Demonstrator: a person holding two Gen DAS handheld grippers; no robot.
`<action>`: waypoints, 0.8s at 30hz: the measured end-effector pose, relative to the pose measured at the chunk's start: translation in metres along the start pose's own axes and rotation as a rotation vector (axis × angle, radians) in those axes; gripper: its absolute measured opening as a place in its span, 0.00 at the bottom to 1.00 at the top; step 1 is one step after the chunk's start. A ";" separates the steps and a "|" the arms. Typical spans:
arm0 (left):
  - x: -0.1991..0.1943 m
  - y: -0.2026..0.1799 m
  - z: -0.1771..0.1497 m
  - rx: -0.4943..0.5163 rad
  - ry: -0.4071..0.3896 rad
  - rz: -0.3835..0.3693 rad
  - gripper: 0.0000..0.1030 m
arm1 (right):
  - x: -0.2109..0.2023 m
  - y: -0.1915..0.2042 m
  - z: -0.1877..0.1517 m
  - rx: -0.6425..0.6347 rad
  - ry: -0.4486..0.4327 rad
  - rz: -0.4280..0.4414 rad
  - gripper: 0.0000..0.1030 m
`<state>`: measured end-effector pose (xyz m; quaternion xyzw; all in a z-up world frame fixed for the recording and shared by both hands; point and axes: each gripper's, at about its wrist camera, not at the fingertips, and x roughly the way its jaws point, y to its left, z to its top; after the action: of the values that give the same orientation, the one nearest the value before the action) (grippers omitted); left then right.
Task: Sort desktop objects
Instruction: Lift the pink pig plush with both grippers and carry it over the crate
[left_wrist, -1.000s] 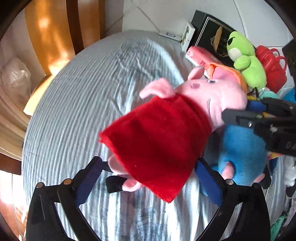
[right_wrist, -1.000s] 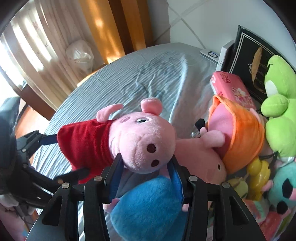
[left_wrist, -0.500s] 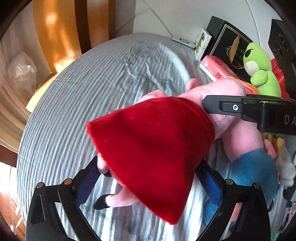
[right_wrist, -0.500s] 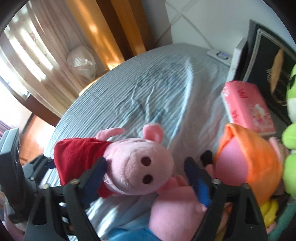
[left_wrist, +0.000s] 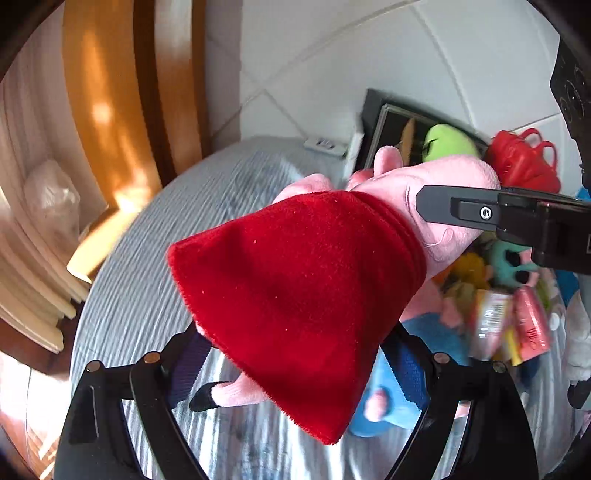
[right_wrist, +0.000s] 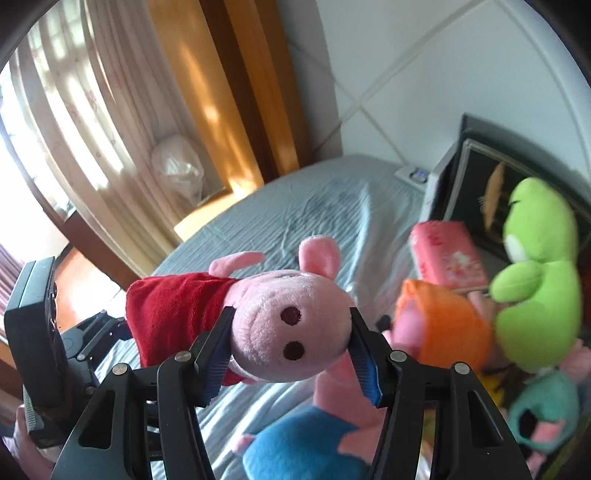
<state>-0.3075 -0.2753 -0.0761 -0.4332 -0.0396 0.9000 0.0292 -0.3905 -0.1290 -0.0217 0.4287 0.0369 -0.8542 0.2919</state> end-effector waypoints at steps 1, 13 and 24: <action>-0.010 -0.009 0.002 0.011 -0.017 -0.013 0.85 | -0.013 0.000 0.000 -0.001 -0.016 -0.013 0.56; -0.117 -0.183 0.011 0.215 -0.197 -0.158 0.85 | -0.228 -0.061 -0.060 0.091 -0.260 -0.228 0.56; -0.198 -0.487 -0.013 0.494 -0.290 -0.453 0.85 | -0.470 -0.185 -0.203 0.297 -0.418 -0.556 0.56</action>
<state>-0.1650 0.1932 0.1171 -0.2613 0.0804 0.9050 0.3259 -0.1274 0.3074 0.1701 0.2563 -0.0328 -0.9659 -0.0154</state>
